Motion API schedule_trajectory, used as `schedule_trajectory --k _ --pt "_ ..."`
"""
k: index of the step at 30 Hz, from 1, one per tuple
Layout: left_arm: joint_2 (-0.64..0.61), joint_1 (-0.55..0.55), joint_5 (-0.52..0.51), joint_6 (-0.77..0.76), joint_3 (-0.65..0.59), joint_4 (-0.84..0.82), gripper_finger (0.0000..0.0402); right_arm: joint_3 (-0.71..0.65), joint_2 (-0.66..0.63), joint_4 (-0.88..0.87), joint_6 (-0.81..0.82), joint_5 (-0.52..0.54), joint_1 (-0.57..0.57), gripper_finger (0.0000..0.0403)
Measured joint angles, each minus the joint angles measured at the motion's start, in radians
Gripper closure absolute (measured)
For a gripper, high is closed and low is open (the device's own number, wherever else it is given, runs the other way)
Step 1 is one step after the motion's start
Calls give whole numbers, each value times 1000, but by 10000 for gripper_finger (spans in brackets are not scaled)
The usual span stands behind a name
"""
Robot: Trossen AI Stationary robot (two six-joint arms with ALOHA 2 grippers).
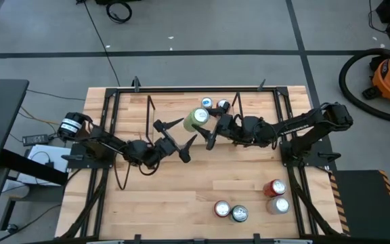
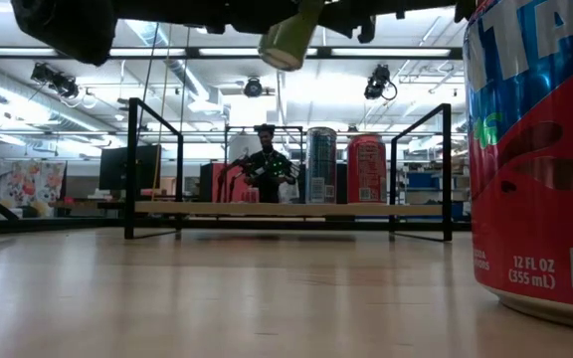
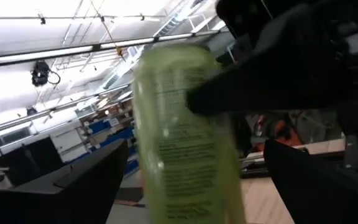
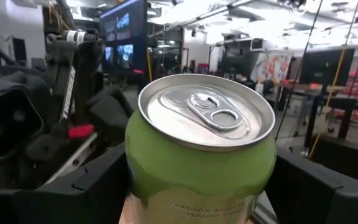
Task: Place canned beverage on shelf
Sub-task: Put the light green soda can on the shelf
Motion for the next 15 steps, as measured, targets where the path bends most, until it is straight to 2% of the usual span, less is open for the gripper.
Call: schedule_trajectory --k 2,4,8,10,15 --pt "-24 -12 -36 -7 16 -85 14 0 -1 -31 16 -2 1 81" --pt "-52 -24 -84 -71 45 -268 13 0 -1 -66 18 -3 2 81" --pt "-95 -34 -126 -326 134 -710 13 0 -1 -135 44 0 2 81" --pt "-98 -35 -131 -457 172 -870 13 0 -1 -181 70 1 1 81" --pt "-97 -36 -105 -665 200 -1053 13 0 -1 -291 127 -4 5 80"
